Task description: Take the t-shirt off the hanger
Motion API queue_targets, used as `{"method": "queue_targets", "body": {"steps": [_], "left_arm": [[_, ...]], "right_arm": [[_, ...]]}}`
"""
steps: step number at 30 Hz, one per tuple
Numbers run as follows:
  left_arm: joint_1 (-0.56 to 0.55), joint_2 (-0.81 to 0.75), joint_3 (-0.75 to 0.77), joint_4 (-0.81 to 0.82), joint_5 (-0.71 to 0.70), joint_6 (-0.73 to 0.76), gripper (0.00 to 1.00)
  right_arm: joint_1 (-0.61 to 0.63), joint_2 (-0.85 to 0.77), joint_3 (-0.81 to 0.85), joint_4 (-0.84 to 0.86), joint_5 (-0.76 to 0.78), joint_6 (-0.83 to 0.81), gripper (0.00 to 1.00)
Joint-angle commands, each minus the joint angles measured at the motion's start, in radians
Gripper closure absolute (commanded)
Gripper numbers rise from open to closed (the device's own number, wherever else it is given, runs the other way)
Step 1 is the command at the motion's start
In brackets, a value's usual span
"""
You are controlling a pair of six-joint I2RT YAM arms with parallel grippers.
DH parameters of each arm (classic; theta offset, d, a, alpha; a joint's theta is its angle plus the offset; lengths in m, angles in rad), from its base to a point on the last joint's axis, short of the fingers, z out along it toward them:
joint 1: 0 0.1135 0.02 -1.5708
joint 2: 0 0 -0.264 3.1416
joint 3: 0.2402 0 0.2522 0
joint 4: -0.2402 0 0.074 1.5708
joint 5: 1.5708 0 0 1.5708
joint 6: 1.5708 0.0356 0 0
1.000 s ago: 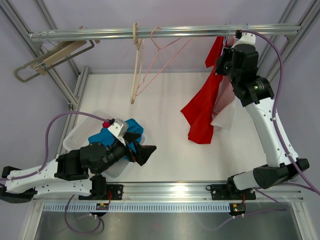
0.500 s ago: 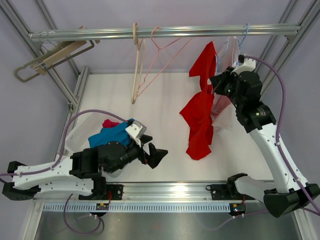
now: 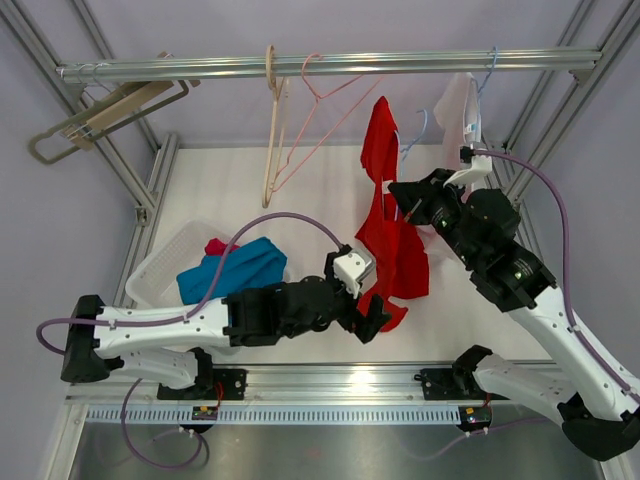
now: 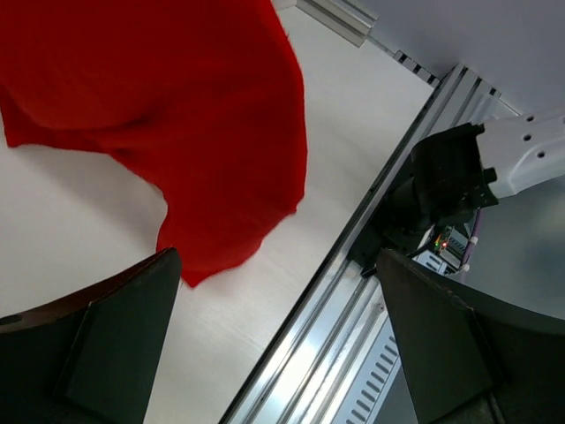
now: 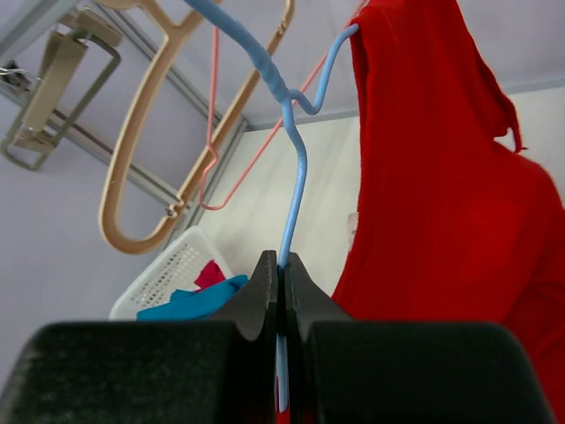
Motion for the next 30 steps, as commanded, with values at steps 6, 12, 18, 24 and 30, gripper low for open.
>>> {"method": "queue_targets", "body": {"steps": [6,12,18,24,30], "left_arm": [[-0.014,0.105,0.106,0.137,-0.031,0.008,0.02],[-0.026,0.154,0.111,0.137,-0.101,0.019,0.44],[-0.066,0.1,0.071,0.116,-0.117,0.03,1.0],[-0.152,0.013,-0.054,0.032,-0.131,-0.041,1.0],[-0.167,-0.012,-0.174,-0.001,-0.119,-0.112,1.0]], "right_arm": [[0.035,-0.064,0.11,0.09,0.049,0.002,1.0],[0.034,-0.067,0.172,0.106,0.01,-0.009,1.0],[0.035,-0.035,0.25,0.096,0.049,-0.06,1.0],[0.014,0.111,0.431,0.104,0.078,-0.115,1.0],[-0.074,0.128,0.568,0.069,-0.175,0.008,1.0]]}}
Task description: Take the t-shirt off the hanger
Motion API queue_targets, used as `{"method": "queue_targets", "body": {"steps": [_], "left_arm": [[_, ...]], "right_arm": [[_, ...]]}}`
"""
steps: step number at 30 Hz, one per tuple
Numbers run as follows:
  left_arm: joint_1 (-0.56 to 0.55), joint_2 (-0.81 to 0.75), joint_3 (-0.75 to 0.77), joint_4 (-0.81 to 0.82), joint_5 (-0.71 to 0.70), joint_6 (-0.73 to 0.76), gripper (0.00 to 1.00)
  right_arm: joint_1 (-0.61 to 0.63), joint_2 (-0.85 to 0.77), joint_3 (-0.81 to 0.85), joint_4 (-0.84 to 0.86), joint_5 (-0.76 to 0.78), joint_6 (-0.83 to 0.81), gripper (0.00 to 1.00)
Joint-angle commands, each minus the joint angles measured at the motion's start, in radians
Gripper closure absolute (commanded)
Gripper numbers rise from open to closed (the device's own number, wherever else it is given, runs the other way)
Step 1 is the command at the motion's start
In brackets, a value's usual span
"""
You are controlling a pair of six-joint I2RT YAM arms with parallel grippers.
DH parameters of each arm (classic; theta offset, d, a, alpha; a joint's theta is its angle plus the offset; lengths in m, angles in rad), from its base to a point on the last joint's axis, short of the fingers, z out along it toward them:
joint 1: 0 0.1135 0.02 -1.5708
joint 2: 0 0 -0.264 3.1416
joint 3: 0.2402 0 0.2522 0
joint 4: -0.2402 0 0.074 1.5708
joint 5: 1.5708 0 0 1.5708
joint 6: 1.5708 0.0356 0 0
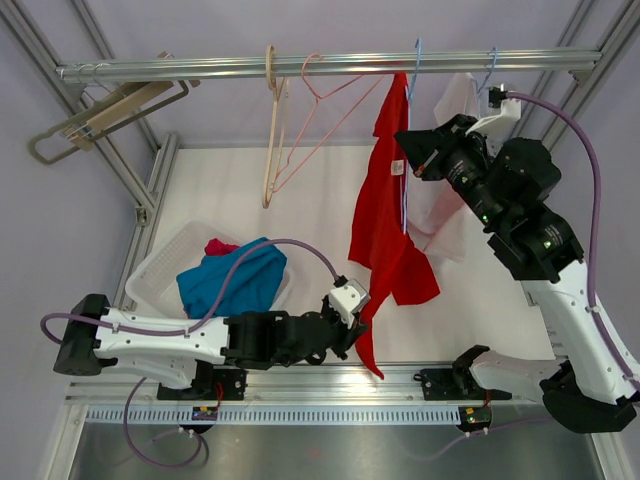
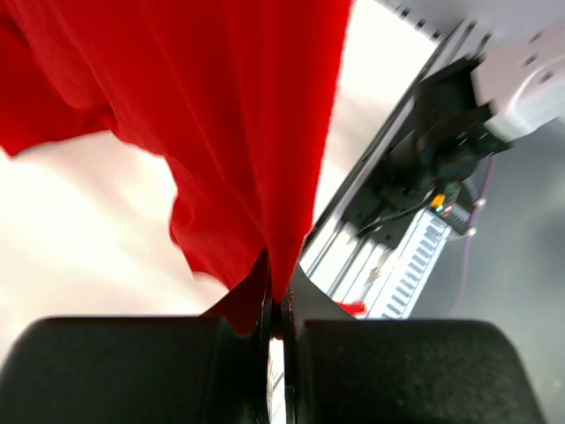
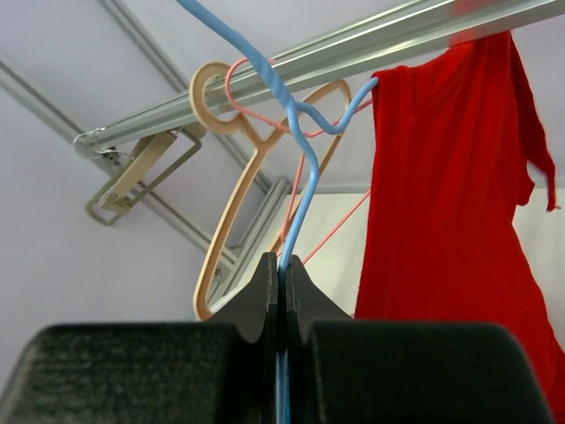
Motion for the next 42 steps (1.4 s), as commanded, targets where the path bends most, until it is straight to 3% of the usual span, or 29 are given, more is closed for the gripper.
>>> {"method": "queue_targets", "body": {"steps": [1,6,10,16,17,18,19,20,21,23,24,26,27,28,34,42], "left_arm": [[-0.023,-0.008,-0.034,-0.091,-0.031,-0.04,1.0],[-0.012,-0.088,0.071,-0.061,-0.288,0.134,1.0],[0.094,-0.062,0.174,0.078,-0.313,0.347,1.0],[0.21,0.084,0.312,0.391,-0.345,0.565,0.98],[0.224,0.11,0.339,0.454,-0.353,0.585,0.91],[0.241,0.168,0.365,0.48,-0.348,0.6,0.72],[0.272,0.2,0.394,0.5,-0.336,0.617,0.63],[0.284,0.235,0.462,0.541,-0.333,0.637,0.46],[0.295,0.321,0.51,0.543,-0.354,0.651,0.08],[0.316,0.395,0.634,0.519,-0.33,0.672,0.01],[0.318,0.426,0.661,0.52,-0.313,0.678,0.02],[0.316,0.472,0.685,0.533,-0.289,0.697,0.39],[0.307,0.457,0.67,0.569,-0.286,0.698,0.85],[0.301,0.44,0.653,0.569,-0.295,0.711,1.0],[0.176,0.261,0.571,0.582,-0.342,0.845,1.0],[0.008,-0.098,0.672,0.171,-0.355,0.783,1.0]], "right_arm": [[-0.037,-0.104,0.088,0.171,-0.196,0.044,1.0],[-0.037,-0.305,-0.077,0.14,-0.356,0.108,1.0],[-0.037,-0.417,-0.102,0.083,-0.572,0.167,1.0],[-0.037,-0.52,-0.084,0.042,-0.683,0.251,1.0],[-0.039,-0.529,-0.082,0.054,-0.695,0.262,1.0],[-0.037,-0.542,-0.079,0.06,-0.706,0.271,1.0],[-0.036,-0.556,-0.076,0.062,-0.724,0.28,1.0],[-0.039,-0.562,-0.077,0.075,-0.734,0.302,1.0],[-0.037,-0.568,-0.077,0.086,-0.744,0.314,1.0],[-0.037,-0.582,-0.082,0.103,-0.769,0.337,1.0],[-0.037,-0.585,-0.081,0.1,-0.771,0.339,1.0],[-0.037,-0.596,-0.071,0.073,-0.766,0.326,1.0],[-0.037,-0.602,-0.061,0.044,-0.758,0.308,1.0],[-0.036,-0.606,-0.054,0.043,-0.754,0.308,1.0],[-0.034,-0.651,-0.016,-0.119,-0.686,0.213,1.0],[-0.034,-0.724,-0.041,-0.293,-0.559,0.127,1.0]]}}
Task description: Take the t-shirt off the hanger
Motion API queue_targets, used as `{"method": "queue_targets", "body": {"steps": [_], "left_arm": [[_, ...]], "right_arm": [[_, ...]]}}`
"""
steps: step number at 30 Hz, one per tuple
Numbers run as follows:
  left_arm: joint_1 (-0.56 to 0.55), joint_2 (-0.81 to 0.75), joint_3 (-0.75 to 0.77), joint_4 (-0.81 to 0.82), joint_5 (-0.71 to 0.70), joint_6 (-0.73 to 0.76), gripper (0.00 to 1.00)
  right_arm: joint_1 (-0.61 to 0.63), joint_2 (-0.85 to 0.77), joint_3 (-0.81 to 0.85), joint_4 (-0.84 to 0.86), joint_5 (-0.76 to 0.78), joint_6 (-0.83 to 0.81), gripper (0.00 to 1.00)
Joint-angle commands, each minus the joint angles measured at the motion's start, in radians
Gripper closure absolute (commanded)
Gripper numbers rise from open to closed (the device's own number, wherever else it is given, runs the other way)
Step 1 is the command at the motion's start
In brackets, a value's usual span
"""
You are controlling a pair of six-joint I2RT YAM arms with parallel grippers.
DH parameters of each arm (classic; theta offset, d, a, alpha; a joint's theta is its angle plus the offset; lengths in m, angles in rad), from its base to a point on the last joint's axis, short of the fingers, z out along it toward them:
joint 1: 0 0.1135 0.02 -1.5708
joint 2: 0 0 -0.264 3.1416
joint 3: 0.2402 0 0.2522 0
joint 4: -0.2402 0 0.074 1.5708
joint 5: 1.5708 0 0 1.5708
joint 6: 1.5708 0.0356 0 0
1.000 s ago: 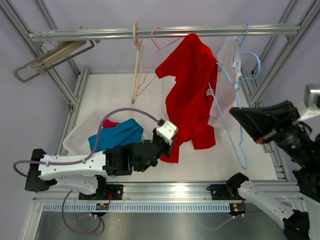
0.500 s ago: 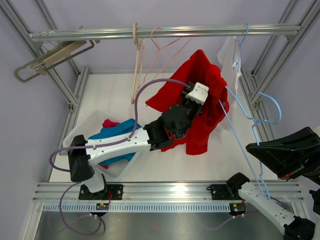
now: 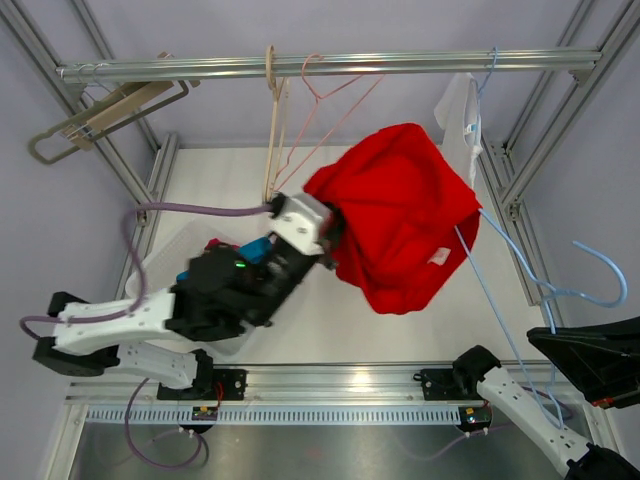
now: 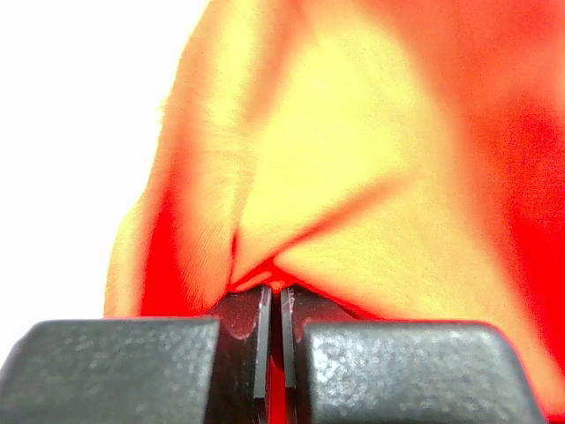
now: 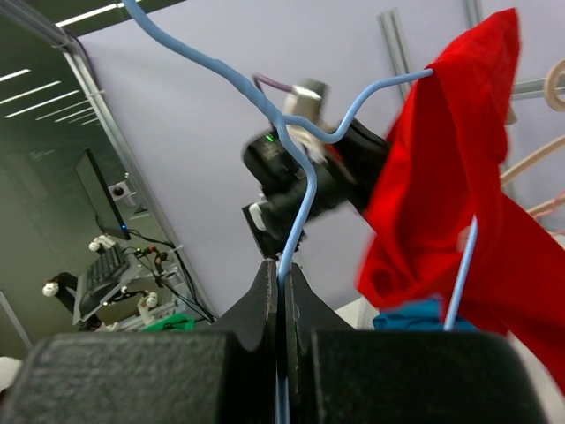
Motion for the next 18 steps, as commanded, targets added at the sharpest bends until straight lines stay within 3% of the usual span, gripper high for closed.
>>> {"method": "queue_targets", "body": {"steps": [1,5,9,11,12,13,18], "left_arm": [[-0.04,-0.179,0.106,-0.112,-0.033,-0.045,1.0],[-0.06,-0.277,0.207,-0.298,-0.042,-0.094,1.0],[-0.06,-0.314,0.282,-0.333,-0.183,0.033,1.0],[-0.06,-0.351,0.264,-0.272,-0.211,0.111,1.0],[-0.06,-0.372,0.208,-0.232,-0.226,0.198,1.0],[-0.06,-0.425,0.159,-0.071,-0.251,0.258,1.0],[-0.06,-0.593,-0.121,0.155,-0.285,0.395,1.0]], "right_arm": [[-0.002,-0.017,-0.007,-0.082,0.062,-0.057,1.0],[0.0,-0.014,-0.008,-0.086,0.086,-0.073,1.0],[0.001,0.009,-0.048,-0.079,0.095,-0.089,1.0],[0.0,0.012,-0.069,-0.065,0.102,-0.098,1.0],[0.0,0.009,-0.097,-0.056,0.096,-0.1,1.0],[0.0,0.008,-0.121,-0.027,0.082,-0.1,1.0],[0.0,0.041,-0.157,0.006,0.028,-0.1,1.0]]}}
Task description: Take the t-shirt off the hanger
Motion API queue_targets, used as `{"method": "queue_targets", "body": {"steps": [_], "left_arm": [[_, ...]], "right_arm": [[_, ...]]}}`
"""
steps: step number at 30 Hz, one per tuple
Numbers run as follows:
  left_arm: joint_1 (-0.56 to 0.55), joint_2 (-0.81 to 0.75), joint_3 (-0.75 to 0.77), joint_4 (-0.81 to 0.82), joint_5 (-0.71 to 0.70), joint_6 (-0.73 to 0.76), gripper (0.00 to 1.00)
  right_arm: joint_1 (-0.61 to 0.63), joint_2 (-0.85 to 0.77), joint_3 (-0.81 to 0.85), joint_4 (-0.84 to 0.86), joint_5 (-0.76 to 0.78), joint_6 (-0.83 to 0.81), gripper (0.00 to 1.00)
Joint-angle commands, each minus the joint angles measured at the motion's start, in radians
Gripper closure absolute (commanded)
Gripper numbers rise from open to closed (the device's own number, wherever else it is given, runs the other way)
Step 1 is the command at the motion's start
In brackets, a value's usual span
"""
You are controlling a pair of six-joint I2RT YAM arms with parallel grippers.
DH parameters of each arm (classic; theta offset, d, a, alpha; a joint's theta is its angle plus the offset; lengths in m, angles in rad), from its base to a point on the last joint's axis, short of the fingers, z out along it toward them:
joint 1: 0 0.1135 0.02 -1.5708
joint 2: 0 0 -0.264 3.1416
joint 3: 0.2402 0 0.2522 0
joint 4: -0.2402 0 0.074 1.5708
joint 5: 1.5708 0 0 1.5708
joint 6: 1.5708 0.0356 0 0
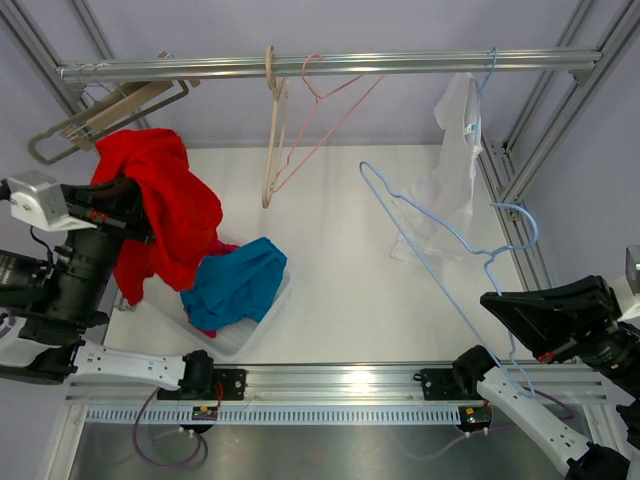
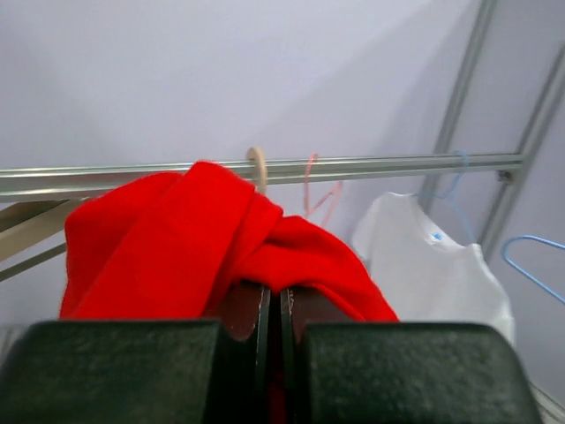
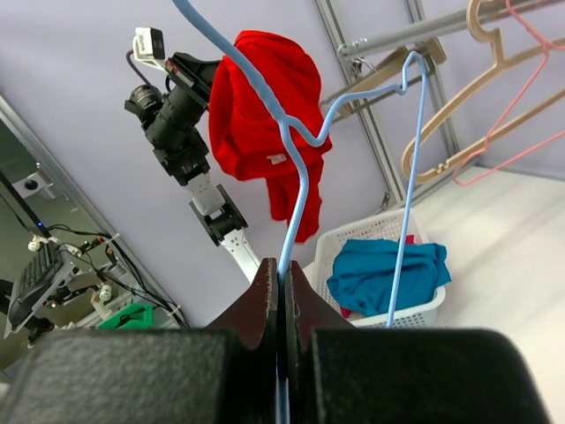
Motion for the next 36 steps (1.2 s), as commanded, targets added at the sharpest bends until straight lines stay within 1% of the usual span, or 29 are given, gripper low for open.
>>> {"method": "queue_targets", "body": {"steps": [1,3,4,5,6,7,9,11,12,13,14,15,16,17,18,19,20,21,23,25,28,29,30,31,32,33,34,35,36], "left_arm": [[-0.004,-0.081,-0.193,0.275,-0.066,0.182,1.0],[-0.004,-0.134,-0.268,0.326,-0.11,0.228,1.0],[-0.004,-0.151,-0.311,0.403,-0.127,0.255,1.0],[-0.004,-0.164,-0.386,0.428,-0.152,0.271,1.0],[-0.004,-0.198,-0.426,0.461,-0.2,0.301,1.0],[-0.004,-0.218,-0.468,0.546,-0.224,0.323,1.0],[-0.004,-0.291,-0.587,0.643,-0.316,0.38,1.0],[0.002,-0.341,-0.643,0.67,-0.403,0.363,1.0],[0.025,-0.362,-0.689,0.662,-0.419,0.319,1.0],[0.045,-0.391,-0.701,0.559,-0.429,0.265,1.0],[0.094,-0.398,-0.703,0.476,-0.457,0.198,1.0],[0.122,-0.401,-0.692,0.385,-0.468,0.046,1.0],[0.154,-0.398,-0.677,0.172,-0.475,-0.05,1.0],[0.206,-0.392,-0.656,0.052,-0.498,-0.145,1.0],[0.223,-0.384,-0.601,-0.075,-0.534,-0.354,1.0],[0.235,-0.36,-0.571,-0.317,-0.589,-0.464,1.0],[0.24,-0.346,-0.547,-0.429,-0.698,-0.567,1.0],[0.24,-0.335,-0.546,-0.47,-0.733,-0.636,1.0],[0.243,-0.32,-0.621,-0.475,-0.732,-0.689,1.0],[0.242,-0.295,-0.681,-0.475,-0.73,-0.798,1.0],[0.249,-0.228,-0.694,-0.469,-0.709,-0.882,1.0],[0.275,-0.209,-0.695,-0.482,-0.698,-0.899,1.0],[0.298,-0.176,-0.688,-0.522,-0.677,-0.989,1.0],[0.326,-0.16,-0.677,-0.656,-0.646,-1.066,1.0],[0.393,-0.149,-0.668,-0.721,-0.578,-1.141,1.0],[0.436,-0.123,-0.669,-0.786,-0.525,-1.281,1.0],[0.488,-0.111,-0.683,-0.794,-0.479,-1.297,1.0],[0.566,-0.099,-0.707,-0.759,-0.391,-1.285,0.99],[0.603,-0.073,-0.751,-0.675,-0.337,-1.25,0.97]], "right_arm": [[0.0,0.051,-0.017,0.058,-0.054,-0.028,1.0],[0.0,0.073,-0.028,0.058,-0.063,-0.031,1.0],[0.0,0.081,-0.033,0.058,-0.063,-0.039,1.0],[0.001,0.088,-0.036,0.057,-0.06,-0.044,1.0],[0.001,0.105,-0.043,0.052,-0.048,-0.048,1.0],[0.0,0.113,-0.05,0.051,-0.04,-0.056,1.0],[0.0,0.127,-0.069,0.057,-0.028,-0.06,1.0],[0.0,0.13,-0.079,0.054,-0.006,-0.074,1.0],[0.0,0.133,-0.083,0.049,0.018,-0.079,1.0],[0.0,0.134,-0.086,0.045,0.027,-0.09,1.0],[0.0,0.137,-0.085,0.04,0.034,-0.093,1.0],[0.0,0.146,-0.083,0.034,0.035,-0.1,1.0],[0.0,0.15,-0.082,0.026,0.038,-0.106,1.0],[0.0,0.153,-0.079,0.022,0.057,-0.113,1.0],[0.0,0.159,-0.077,0.014,0.069,-0.119,1.0],[0.0,0.16,-0.079,0.003,0.087,-0.129,1.0],[0.0,0.165,-0.079,0.002,0.128,-0.139,1.0],[0.0,0.176,-0.082,-0.001,0.152,-0.146,1.0],[0.0,0.196,-0.097,0.006,0.213,-0.159,1.0],[0.0,0.238,-0.109,0.028,0.254,-0.163,1.0],[0.0,0.307,-0.125,0.058,0.327,-0.171,1.0],[0.0,0.32,-0.128,0.072,0.354,-0.172,1.0],[0.0,0.341,-0.131,0.087,0.363,-0.169,1.0],[0.001,0.352,-0.132,0.121,0.368,-0.171,1.0],[0.0,0.36,-0.129,0.132,0.373,-0.169,1.0],[0.0,0.383,-0.129,0.143,0.374,-0.168,1.0],[0.0,0.395,-0.129,0.164,0.373,-0.169,1.0],[0.0,0.409,-0.126,0.172,0.374,-0.171,1.0],[0.001,0.439,-0.123,0.186,0.379,-0.177,1.0]]}}
